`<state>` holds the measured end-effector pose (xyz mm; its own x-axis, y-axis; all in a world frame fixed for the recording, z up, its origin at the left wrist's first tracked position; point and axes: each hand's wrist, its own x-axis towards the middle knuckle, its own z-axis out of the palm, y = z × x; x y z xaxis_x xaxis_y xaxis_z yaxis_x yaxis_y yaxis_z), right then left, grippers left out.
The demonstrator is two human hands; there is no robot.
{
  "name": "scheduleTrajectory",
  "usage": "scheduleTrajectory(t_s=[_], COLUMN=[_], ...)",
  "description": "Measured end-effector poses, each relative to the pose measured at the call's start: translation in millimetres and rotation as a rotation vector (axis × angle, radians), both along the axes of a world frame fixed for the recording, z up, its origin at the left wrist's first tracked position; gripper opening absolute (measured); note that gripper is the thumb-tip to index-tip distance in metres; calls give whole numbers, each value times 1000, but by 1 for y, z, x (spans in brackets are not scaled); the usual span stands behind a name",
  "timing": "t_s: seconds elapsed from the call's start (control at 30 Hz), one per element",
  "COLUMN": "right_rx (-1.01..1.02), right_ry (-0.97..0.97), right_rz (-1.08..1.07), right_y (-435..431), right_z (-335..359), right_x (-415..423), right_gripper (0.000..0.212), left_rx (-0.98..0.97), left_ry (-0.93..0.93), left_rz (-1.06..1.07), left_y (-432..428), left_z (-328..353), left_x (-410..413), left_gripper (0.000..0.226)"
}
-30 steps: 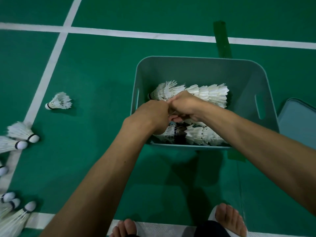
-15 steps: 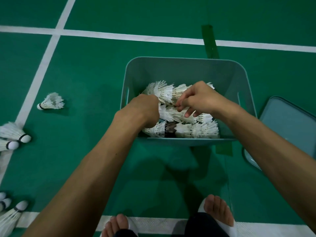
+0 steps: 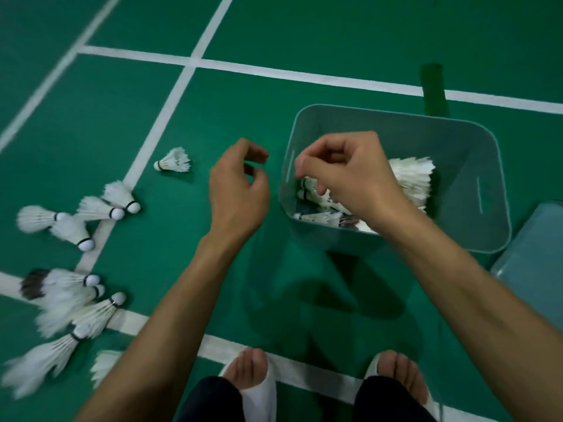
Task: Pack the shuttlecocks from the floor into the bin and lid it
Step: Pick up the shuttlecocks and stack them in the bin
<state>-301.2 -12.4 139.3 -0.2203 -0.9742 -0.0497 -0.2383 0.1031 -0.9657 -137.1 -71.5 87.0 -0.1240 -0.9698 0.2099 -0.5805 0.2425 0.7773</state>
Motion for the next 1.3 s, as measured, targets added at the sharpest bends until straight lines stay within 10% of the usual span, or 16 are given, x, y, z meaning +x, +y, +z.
scheduleTrajectory(t_s=[0.2,0.77,0.97,1.3], right_rx=[-29,402,282,235], right_ry=[-17,528,493,437], right_rz=[199,490,437,421], right_y=[-28,-40,-146,-210], right_z=[-31,-163,-169,-191], right_x=[97,149,211,256], right_gripper=[9,62,84,62], left_rx=[406,551,520,452], left_ry=[-17,-336,-368,-181], left_rz=[425,846,771,844], left_y=[25,-73,-106,-158], left_z=[-70,-125,-148,-147], left_x=[75,185,211,241], left_gripper=[23,106,97,65])
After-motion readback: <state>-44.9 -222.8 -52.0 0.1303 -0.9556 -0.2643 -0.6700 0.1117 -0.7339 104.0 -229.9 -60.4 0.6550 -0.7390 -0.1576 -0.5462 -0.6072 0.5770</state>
